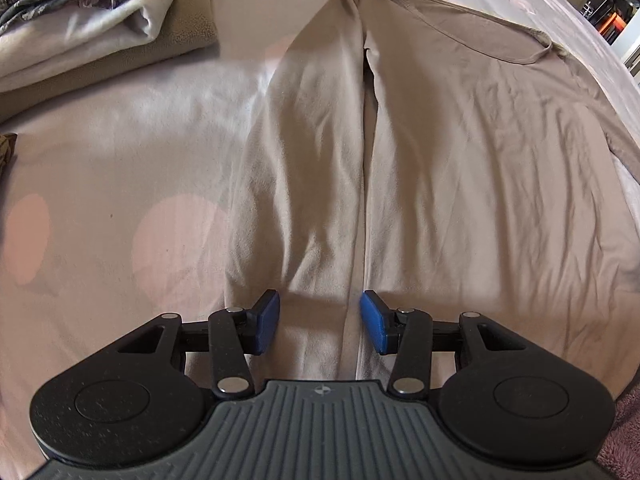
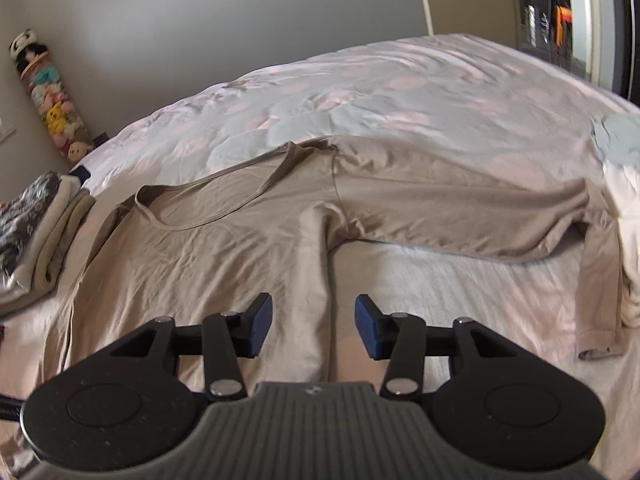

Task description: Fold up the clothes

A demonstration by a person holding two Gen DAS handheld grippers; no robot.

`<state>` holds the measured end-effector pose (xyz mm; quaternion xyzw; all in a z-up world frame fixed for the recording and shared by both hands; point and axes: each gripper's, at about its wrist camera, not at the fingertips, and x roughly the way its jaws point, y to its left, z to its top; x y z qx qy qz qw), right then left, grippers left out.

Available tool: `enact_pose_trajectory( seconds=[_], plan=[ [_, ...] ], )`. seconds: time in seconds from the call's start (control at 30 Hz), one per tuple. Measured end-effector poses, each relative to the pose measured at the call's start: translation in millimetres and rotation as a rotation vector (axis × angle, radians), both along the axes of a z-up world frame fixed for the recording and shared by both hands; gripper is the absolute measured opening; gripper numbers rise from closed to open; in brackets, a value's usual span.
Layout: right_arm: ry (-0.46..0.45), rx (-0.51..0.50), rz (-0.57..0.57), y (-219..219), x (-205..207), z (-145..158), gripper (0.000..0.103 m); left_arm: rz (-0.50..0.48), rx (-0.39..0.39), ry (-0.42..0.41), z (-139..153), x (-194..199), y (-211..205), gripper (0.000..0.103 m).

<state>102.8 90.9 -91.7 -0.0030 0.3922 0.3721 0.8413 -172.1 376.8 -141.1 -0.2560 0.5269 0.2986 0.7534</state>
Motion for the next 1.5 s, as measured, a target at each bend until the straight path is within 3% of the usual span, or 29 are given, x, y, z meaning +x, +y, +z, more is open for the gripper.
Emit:
enact_pose_trajectory(
  seconds=[0.1, 0.13, 0.27, 0.5, 0.73, 0.97, 1.1, 1.23, 1.33, 1.43, 1.5],
  plan=[
    [0.025, 0.017, -0.017, -4, 3, -2, 0.049, 0.003, 0.022, 0.010, 2, 1, -2, 0.008],
    [0.028, 0.021, -0.018, -5, 3, -2, 0.049, 0.012, 0.019, -0.005, 4, -1, -1, 0.002],
    [0.028, 0.026, -0.005, -5, 2, -1, 0.049, 0.083, 0.023, -0.116, 25, -16, 9, 0.001],
    [0.041, 0.012, 0.022, 3, 6, -6, 0.049, 0.098, 0.148, -0.223, 91, -14, 37, 0.001],
    [0.065, 0.018, 0.030, 11, 14, -16, 0.049, 0.123, 0.254, -0.214, 160, 7, 99, 0.001],
    [0.092, 0.021, 0.005, 16, 27, -26, 0.049, 0.229, 0.357, -0.160, 195, -4, 172, 0.000],
    [0.098, 0.014, 0.009, 22, 31, -31, 0.049, 0.312, 0.357, -0.128, 195, -15, 214, 0.000],
    [0.097, 0.000, 0.022, 29, 34, -35, 0.049, 0.339, 0.323, -0.064, 166, -15, 239, 0.000],
    [0.107, -0.011, 0.018, 30, 37, -39, 0.050, 0.346, 0.317, -0.025, 144, -16, 242, 0.001],
    [0.121, -0.014, 0.006, 28, 40, -42, 0.050, 0.360, 0.324, -0.050, 135, -22, 242, 0.002],
    [0.131, -0.013, 0.000, 28, 42, -44, 0.050, 0.350, 0.344, -0.074, 136, -25, 237, 0.014]
  ],
)
